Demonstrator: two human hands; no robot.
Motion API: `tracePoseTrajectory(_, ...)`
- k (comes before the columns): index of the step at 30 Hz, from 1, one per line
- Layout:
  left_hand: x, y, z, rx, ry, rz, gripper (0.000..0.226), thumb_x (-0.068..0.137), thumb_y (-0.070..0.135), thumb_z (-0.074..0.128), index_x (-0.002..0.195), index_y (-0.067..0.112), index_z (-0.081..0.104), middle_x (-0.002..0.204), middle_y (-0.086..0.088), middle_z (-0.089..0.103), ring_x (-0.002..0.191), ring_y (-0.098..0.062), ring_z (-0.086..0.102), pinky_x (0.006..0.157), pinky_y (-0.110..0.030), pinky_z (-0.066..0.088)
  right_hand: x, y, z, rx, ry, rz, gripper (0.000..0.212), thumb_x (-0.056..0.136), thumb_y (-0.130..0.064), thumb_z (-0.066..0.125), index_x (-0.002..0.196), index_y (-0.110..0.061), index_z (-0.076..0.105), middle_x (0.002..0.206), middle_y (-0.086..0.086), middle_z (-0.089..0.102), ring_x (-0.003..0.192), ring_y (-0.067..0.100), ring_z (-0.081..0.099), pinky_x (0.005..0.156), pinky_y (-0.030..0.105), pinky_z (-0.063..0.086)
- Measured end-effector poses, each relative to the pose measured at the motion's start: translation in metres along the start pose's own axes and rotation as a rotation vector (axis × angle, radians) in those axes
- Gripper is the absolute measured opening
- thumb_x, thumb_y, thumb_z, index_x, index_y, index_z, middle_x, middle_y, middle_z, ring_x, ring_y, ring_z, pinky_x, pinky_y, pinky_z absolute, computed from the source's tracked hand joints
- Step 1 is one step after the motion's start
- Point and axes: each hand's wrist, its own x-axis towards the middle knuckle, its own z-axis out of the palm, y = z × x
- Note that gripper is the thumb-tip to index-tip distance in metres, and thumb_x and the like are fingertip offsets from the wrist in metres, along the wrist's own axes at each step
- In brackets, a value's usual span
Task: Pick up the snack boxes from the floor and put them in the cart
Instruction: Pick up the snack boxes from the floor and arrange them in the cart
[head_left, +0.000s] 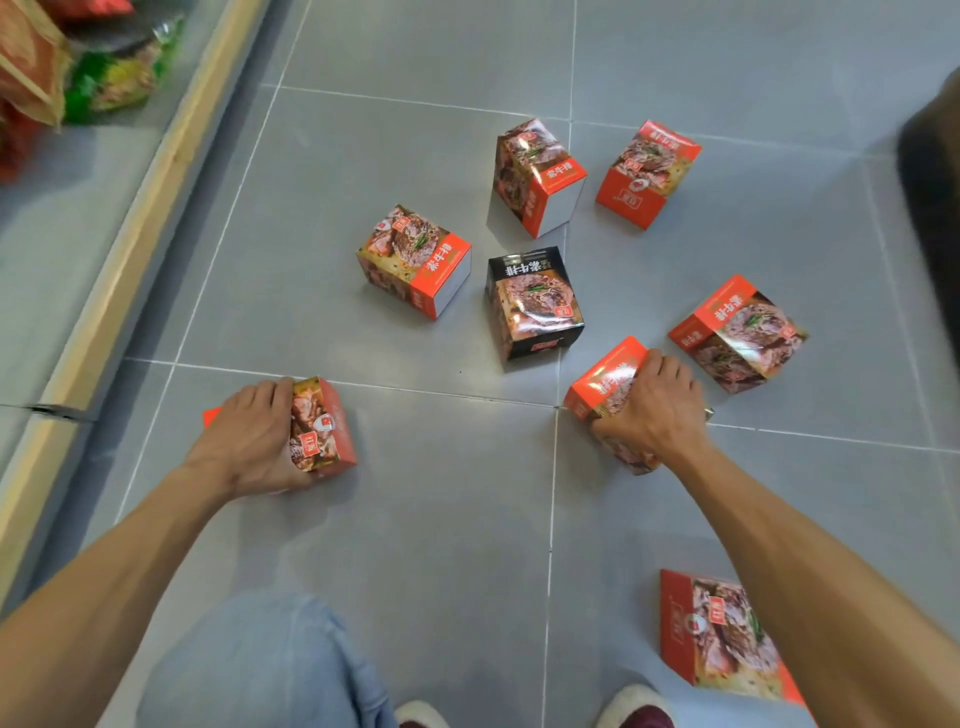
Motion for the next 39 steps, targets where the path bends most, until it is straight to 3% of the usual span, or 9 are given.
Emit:
tracePoseTrajectory(6, -0.043, 0.018, -0.094, -0.053, 0.011, -0.042, 0.127, 0.046, 0.091, 0.059, 0.135, 0.004, 0.037, 0.118, -0.014, 0.055, 0.106, -0.034, 0.054, 0.095, -0.045, 0.045, -0.048, -0.008, -0.094, -0.012, -0.003, -0.037, 0.117, 0.058, -0.075, 0.075, 0.138, -0.003, 0.031, 0.131, 0.015, 0.047, 0.120, 0.033, 0.048, 0.099, 0.045, 0.040)
tracePoseTrajectory(12, -0.115, 0.026, -0.222, -0.093, 0.018, -0.088, 0.125, 0.045, 0.092, 0.056, 0.134, 0.006, 0.037, 0.121, -0.014, 0.055, 0.109, -0.032, 0.054, 0.097, -0.044, 0.044, -0.113, -0.023, -0.237, -0.021, 0.000, -0.110, 0.114, 0.059, -0.085, 0.062, 0.135, -0.003, 0.035, 0.128, 0.015, 0.049, 0.117, 0.035, 0.049, 0.098, 0.046, 0.039)
tracePoseTrajectory(19, -0.210, 0.037, -0.396, -0.212, 0.125, -0.279, 0.143, 0.037, 0.108, 0.028, 0.131, 0.002, 0.039, 0.116, -0.016, 0.053, 0.107, -0.037, 0.053, 0.096, -0.047, 0.042, -0.181, -0.048, -0.420, 0.080, 0.062, -0.213, 0.110, 0.053, -0.078, 0.072, 0.131, -0.008, 0.039, 0.124, 0.010, 0.051, 0.114, 0.032, 0.051, 0.095, 0.043, 0.042)
tracePoseTrajectory(24, -0.281, 0.047, -0.508, -0.365, 0.156, -0.466, 0.143, 0.038, 0.096, 0.048, 0.142, -0.001, 0.030, 0.127, -0.022, 0.049, 0.118, -0.040, 0.048, 0.102, -0.049, 0.040, -0.228, -0.066, -0.543, 0.253, 0.062, -0.257, 0.120, 0.047, -0.091, 0.058, 0.133, -0.011, 0.039, 0.127, 0.009, 0.053, 0.117, 0.033, 0.050, 0.097, 0.047, 0.044)
tracePoseTrajectory(28, -0.342, 0.059, -0.575, -0.539, 0.229, -0.631, 0.129, 0.051, 0.078, 0.076, 0.145, 0.006, 0.025, 0.138, -0.019, 0.043, 0.128, -0.037, 0.042, 0.105, -0.048, 0.038, -0.262, -0.077, -0.617, 0.340, 0.044, -0.333, 0.124, 0.045, -0.085, 0.071, 0.137, -0.009, 0.038, 0.128, 0.010, 0.052, 0.122, 0.032, 0.049, 0.101, 0.048, 0.042)
tracePoseTrajectory(35, -0.462, 0.088, -0.623, -0.737, 0.407, -0.915, 0.135, 0.051, 0.083, 0.072, 0.151, 0.012, 0.016, 0.150, -0.012, 0.033, 0.138, -0.031, 0.033, 0.111, -0.046, 0.034, -0.321, -0.102, -0.693, 0.405, -0.037, -0.570, 0.111, 0.051, -0.074, 0.079, 0.135, -0.012, 0.041, 0.127, 0.009, 0.051, 0.121, 0.030, 0.050, 0.101, 0.045, 0.044)
tracePoseTrajectory(39, -0.538, 0.110, -0.624, -0.813, 0.479, -1.128, 0.137, 0.048, 0.087, 0.069, 0.151, 0.013, 0.017, 0.148, -0.012, 0.035, 0.137, -0.032, 0.035, 0.110, -0.049, 0.037, -0.361, -0.125, -0.708, 0.418, -0.081, -0.759, 0.104, 0.042, -0.074, 0.076, 0.123, -0.015, 0.051, 0.116, 0.006, 0.058, 0.111, 0.028, 0.056, 0.091, 0.042, 0.050)
